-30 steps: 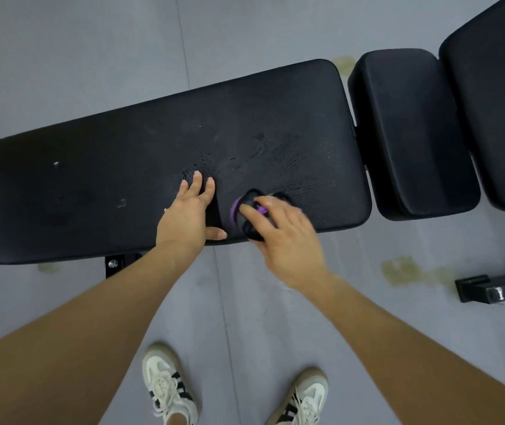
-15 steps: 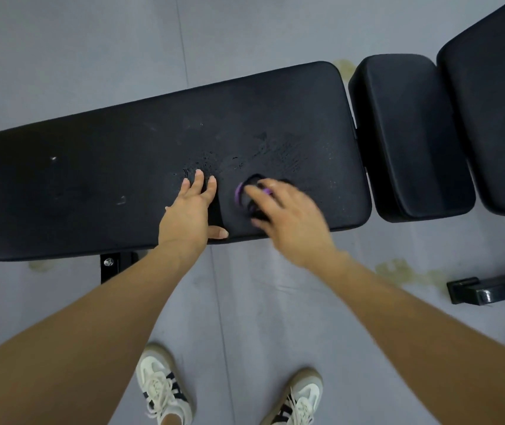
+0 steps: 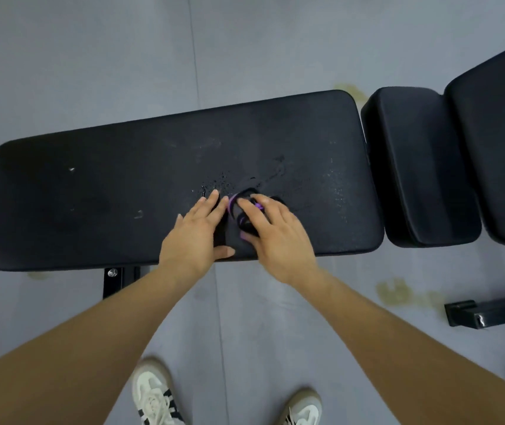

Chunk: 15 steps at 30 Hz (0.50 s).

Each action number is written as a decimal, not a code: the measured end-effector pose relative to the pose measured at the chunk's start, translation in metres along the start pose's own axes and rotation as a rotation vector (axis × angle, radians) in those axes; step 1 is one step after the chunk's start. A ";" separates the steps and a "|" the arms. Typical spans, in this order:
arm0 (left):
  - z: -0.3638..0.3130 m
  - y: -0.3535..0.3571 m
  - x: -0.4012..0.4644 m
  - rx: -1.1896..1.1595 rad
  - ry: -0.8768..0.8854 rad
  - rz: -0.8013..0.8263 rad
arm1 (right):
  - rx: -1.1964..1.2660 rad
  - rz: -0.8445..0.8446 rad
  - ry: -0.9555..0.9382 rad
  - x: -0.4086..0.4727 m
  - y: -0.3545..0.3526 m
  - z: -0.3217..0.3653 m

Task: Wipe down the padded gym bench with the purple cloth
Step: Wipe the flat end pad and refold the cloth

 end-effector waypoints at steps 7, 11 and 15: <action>0.044 -0.014 0.010 -0.012 -0.143 0.020 | -0.064 -0.285 0.559 0.090 -0.038 -0.077; 0.043 -0.012 0.013 -0.011 -0.177 0.043 | -0.032 -0.211 0.369 0.061 -0.006 -0.017; 0.037 -0.016 0.015 -0.018 -0.225 0.086 | -0.042 0.025 -0.105 0.025 0.013 0.029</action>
Point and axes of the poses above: each hand's wrist, its own x-axis towards the middle knuckle, its own y-axis out of the palm, z = x × y, the point moved 6 cm from there along x, towards the middle knuckle, and after that the axes turned 7 degrees about y, right-handed, at the moved point
